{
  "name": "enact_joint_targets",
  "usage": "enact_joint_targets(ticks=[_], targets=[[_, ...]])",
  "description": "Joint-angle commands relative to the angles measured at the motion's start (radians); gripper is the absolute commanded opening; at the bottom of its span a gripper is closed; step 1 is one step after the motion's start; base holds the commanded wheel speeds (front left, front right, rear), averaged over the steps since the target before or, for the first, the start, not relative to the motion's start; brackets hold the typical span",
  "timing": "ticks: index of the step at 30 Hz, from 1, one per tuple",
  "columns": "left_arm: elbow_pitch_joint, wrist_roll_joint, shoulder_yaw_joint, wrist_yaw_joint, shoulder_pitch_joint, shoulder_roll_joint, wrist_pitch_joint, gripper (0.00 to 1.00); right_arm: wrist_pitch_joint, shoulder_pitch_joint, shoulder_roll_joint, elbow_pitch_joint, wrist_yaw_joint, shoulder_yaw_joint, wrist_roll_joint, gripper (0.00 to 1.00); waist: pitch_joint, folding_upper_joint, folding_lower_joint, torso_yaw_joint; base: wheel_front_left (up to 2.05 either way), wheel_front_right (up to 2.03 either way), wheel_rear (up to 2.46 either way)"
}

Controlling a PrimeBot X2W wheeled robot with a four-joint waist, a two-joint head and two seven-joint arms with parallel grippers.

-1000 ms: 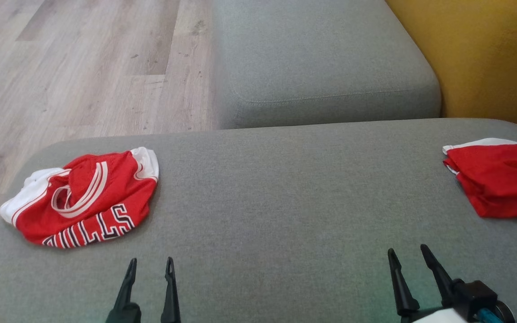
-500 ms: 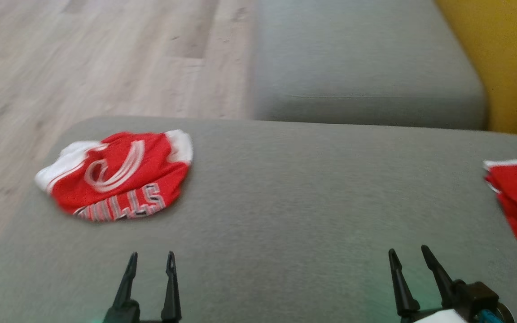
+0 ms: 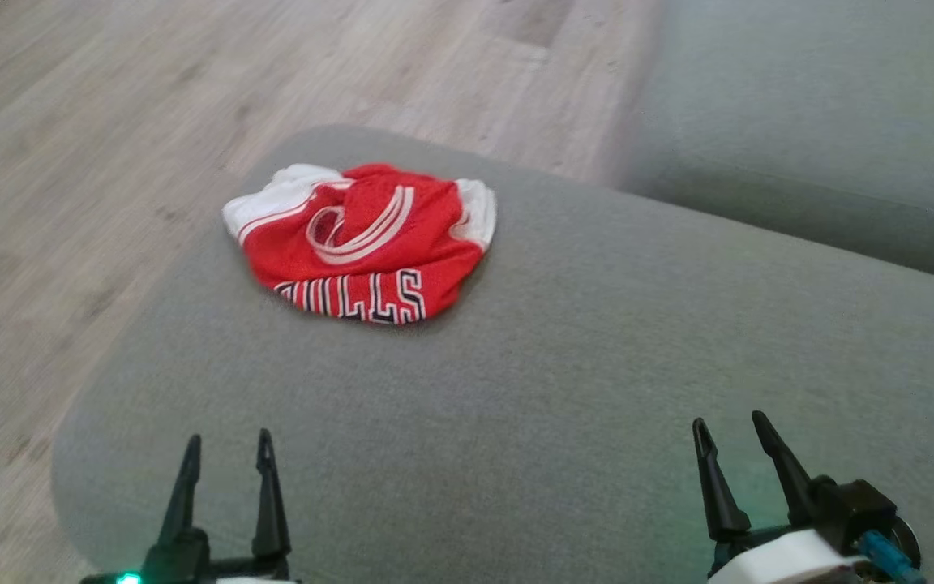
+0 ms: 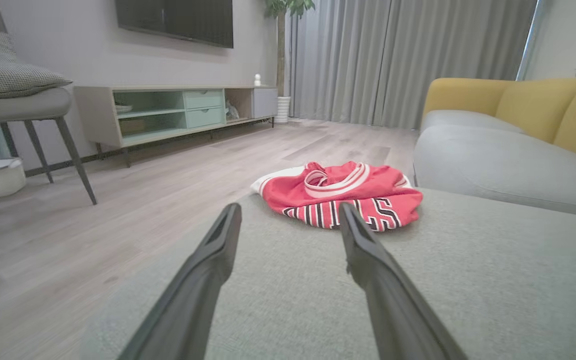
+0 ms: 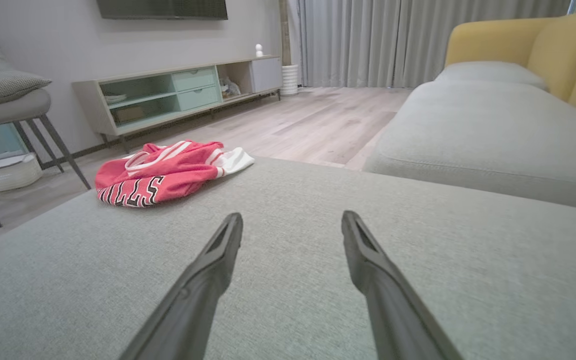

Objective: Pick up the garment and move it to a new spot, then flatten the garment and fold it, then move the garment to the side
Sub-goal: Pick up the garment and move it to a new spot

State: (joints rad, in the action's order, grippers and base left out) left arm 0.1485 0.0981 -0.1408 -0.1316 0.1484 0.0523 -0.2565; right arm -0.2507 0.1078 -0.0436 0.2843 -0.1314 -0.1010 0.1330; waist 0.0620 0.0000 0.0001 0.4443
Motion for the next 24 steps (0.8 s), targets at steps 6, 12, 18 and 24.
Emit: enact_joint_targets(ticks=[6,12,18,24], targets=[[-0.073,-0.007,0.097,0.008,-0.127,0.008,-0.005,1.0,-0.011,-0.058,-0.015,-0.021,0.001,-0.04,-0.033,1.0,-0.098,0.0,-0.0001,0.007,0.0,0.0,0.0],[0.012,-0.003,0.123,0.071,-0.418,0.057,-0.005,1.0,-0.011,-0.112,-0.102,-0.04,0.001,-0.049,-0.056,1.0,-0.266,0.0,-0.0001,-0.031,0.0,0.0,0.0],[0.333,0.035,0.132,0.134,-0.819,0.119,0.164,1.0,-0.011,-0.177,-0.215,-0.067,0.001,-0.073,-0.074,1.0,-0.411,0.0,-0.0001,-0.076,0.0,0.0,0.0],[0.646,0.086,0.169,0.149,-1.042,0.168,0.356,1.0,-0.011,-0.238,-0.278,-0.1,0.001,-0.088,-0.072,1.0,-0.49,0.0,-0.0001,-0.13,0.0,0.0,0.0]])
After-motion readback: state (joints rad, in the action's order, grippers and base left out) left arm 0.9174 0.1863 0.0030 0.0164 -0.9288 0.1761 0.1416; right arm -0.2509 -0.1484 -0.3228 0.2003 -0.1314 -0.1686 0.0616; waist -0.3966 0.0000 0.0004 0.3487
